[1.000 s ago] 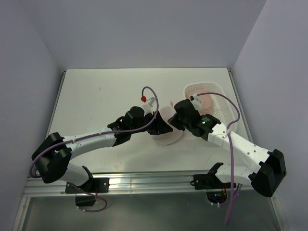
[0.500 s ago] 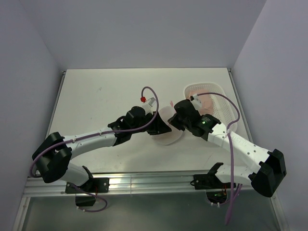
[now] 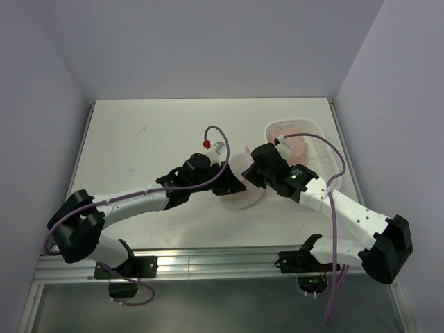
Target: Place the bra in the laundry bag and zip it closed
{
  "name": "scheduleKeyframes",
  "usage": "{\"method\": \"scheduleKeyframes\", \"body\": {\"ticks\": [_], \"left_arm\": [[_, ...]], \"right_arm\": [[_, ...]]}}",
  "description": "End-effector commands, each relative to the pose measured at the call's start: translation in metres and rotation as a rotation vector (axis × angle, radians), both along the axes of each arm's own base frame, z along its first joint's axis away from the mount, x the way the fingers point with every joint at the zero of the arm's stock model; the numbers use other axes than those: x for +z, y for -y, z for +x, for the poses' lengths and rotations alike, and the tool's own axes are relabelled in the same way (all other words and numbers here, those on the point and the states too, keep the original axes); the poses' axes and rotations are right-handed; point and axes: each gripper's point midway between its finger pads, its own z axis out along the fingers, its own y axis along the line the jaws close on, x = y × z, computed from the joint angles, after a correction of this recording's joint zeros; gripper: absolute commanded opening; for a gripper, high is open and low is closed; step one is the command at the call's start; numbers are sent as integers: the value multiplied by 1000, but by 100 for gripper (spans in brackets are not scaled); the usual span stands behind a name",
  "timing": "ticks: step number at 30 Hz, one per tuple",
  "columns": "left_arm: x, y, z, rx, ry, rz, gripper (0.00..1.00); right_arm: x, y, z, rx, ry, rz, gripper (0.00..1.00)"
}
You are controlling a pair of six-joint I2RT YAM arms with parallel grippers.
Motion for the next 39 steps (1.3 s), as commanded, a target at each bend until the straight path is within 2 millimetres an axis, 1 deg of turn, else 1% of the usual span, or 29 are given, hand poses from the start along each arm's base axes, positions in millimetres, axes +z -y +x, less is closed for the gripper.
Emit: {"method": "scheduleKeyframes", "body": {"ticks": [1, 6, 10, 12, 14, 15, 18, 22, 23, 25, 26, 28, 30, 32, 33, 34, 35, 36, 37, 38, 39], "left_arm": [[18, 7, 10, 22, 40, -27, 29], [16, 6, 12, 36, 40, -22, 26], [15, 5, 14, 48, 41, -17, 22], [15, 4, 15, 53, 44, -10, 19], [15, 4, 16, 59, 45, -7, 13], [15, 4, 16, 62, 45, -6, 8], [13, 3, 16, 67, 40, 5, 0], [13, -2, 16, 75, 48, 11, 0], [16, -4, 15, 77, 57, 11, 0], [12, -11, 15, 96, 55, 42, 0], [17, -15, 13, 96, 67, 42, 0], [10, -25, 12, 116, 62, 74, 0], [9, -35, 9, 127, 61, 83, 0], [9, -45, 8, 148, 58, 87, 0], [3, -51, 9, 159, 50, 100, 0], [3, -55, 9, 165, 50, 99, 0], [4, -60, 9, 174, 50, 96, 0], [-3, -67, 10, 187, 39, 110, 0], [-5, -70, 11, 193, 36, 113, 0], [-2, -75, 11, 198, 43, 106, 0], [-6, -81, 13, 216, 41, 112, 0]], "right_arm": [[16, -5, 5, -3, 46, 32, 0], [16, -6, 5, -1, 43, 33, 0], [15, -6, 5, 0, 41, 32, 0], [15, -6, 5, -1, 41, 31, 0], [14, -5, 5, -2, 41, 29, 0], [14, -5, 5, -3, 41, 28, 0], [14, -5, 5, -3, 40, 27, 0], [13, -5, 5, -3, 40, 21, 0], [13, -4, 5, -2, 40, 17, 0], [15, -2, 7, 0, 44, 7, 0], [16, 0, 10, -5, 42, 9, 0], [17, 5, 14, 0, 42, 1, 0], [20, 11, 20, -6, 49, -8, 0], [24, 13, 24, -4, 61, -13, 0], [24, 15, 26, 1, 61, -21, 0], [24, 17, 28, 1, 63, -24, 0], [25, 17, 30, 6, 65, -25, 0], [24, 18, 33, 18, 63, -30, 0], [24, 18, 34, 26, 62, -31, 0], [24, 15, 38, 38, 70, -26, 0], [24, 15, 40, 60, 76, -35, 0]]}}
